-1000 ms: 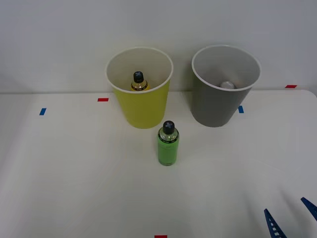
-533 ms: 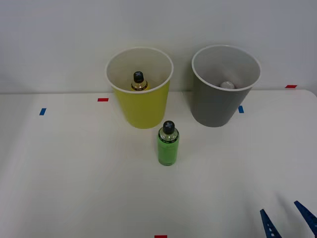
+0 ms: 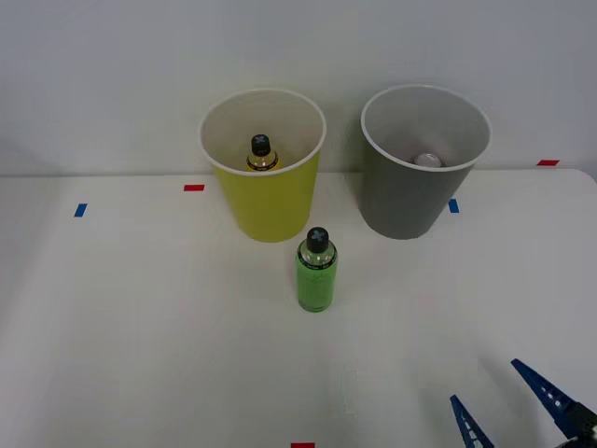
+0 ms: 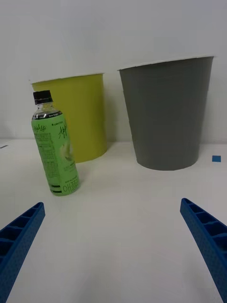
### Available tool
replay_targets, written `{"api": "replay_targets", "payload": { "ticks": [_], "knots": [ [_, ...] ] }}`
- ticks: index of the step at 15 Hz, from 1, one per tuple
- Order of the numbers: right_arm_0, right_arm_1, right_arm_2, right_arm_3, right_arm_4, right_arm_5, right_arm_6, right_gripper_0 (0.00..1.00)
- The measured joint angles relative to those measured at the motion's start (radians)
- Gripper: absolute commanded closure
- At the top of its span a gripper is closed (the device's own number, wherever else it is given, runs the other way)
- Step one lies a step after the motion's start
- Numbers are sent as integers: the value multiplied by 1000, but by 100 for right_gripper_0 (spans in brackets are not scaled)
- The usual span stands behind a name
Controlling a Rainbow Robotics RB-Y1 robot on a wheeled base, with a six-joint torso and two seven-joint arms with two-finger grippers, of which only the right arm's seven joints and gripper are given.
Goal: Put cans in the gray bin, plastic bottles in the light green bin
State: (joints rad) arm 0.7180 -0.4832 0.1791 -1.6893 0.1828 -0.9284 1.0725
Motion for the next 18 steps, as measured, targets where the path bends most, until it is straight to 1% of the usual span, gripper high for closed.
{"api": "replay_targets", "payload": {
  "ticks": [2,5,6,8,11,18],
  "knots": [
    [-36,-43,108,0,-133,5,124,0],
    [-93,-123,245,0,-301,8,254,0],
    [-113,-140,275,0,-332,8,290,0],
    [-167,-154,328,0,-376,18,319,0],
    [-250,-151,387,0,-423,69,336,0],
    [-411,-69,445,1,-450,233,371,0]
  ]
}}
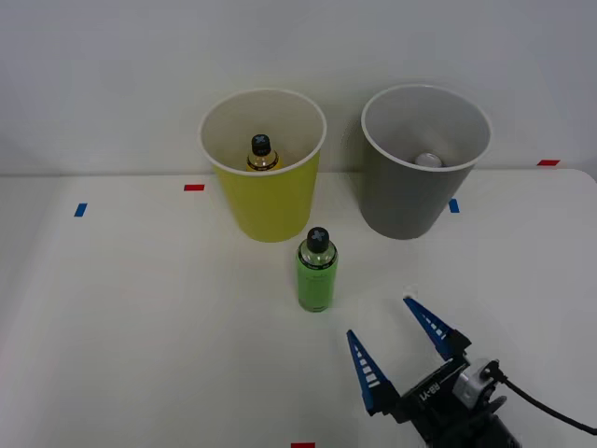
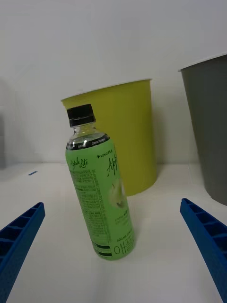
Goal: Put cans in the gray bin, plastic bottles in the light green bin
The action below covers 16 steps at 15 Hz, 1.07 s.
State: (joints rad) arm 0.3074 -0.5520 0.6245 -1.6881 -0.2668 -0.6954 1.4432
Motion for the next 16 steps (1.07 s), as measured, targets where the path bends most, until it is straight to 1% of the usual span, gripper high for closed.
{"api": "replay_targets", "payload": {
  "ticks": [2,7,9,12,16],
  "knots": [
    [-31,11,13,1,-9,18,6,0],
    [-101,46,18,7,-36,120,14,0],
    [-136,82,24,56,-46,125,15,0],
    [-198,162,37,164,-54,90,19,0],
    [-263,214,41,211,-22,88,39,0]
  ]
}}
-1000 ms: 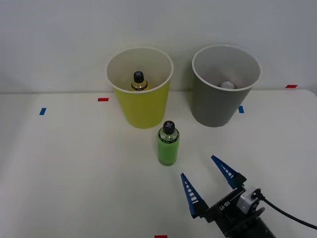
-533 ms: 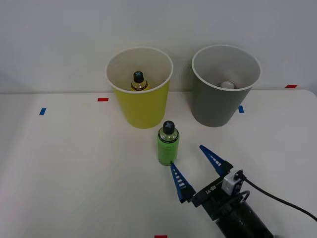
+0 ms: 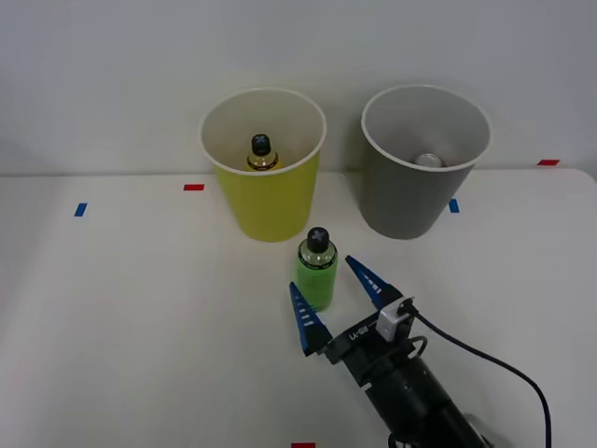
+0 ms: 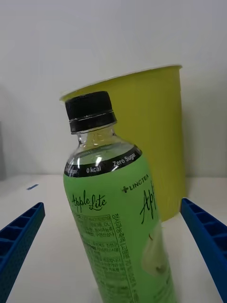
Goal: Put cans in the gray bin, plastic bottles in the light green bin
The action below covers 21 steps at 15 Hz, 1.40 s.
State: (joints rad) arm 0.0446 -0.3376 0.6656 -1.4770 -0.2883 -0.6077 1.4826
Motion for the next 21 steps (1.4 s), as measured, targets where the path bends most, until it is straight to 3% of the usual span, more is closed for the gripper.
{"api": "replay_targets", "payload": {
  "ticks": [5,8,21],
  "knots": [
    [-40,11,-4,29,20,22,51,0],
    [-59,12,-11,29,16,86,143,0],
    [-90,5,-11,29,16,127,147,0]
  ]
}}
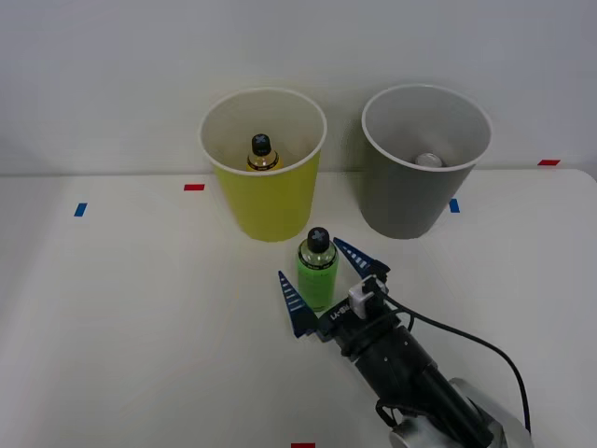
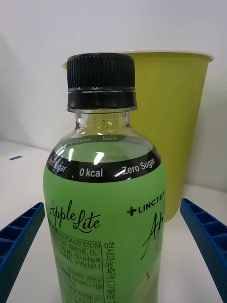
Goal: Put cans in the gray bin, plastic bottles in the light green bin
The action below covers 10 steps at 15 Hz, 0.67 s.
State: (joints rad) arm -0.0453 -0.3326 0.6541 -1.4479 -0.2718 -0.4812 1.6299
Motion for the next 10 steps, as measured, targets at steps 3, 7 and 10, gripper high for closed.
{"api": "replay_targets", "payload": {
  "ticks": [3,7,10],
  "knots": [
    [-1,-3,3,0,0,1,-1,0],
    [2,-16,7,0,-12,4,-10,0],
    [1,-11,9,0,-16,4,-14,0]
  ]
}}
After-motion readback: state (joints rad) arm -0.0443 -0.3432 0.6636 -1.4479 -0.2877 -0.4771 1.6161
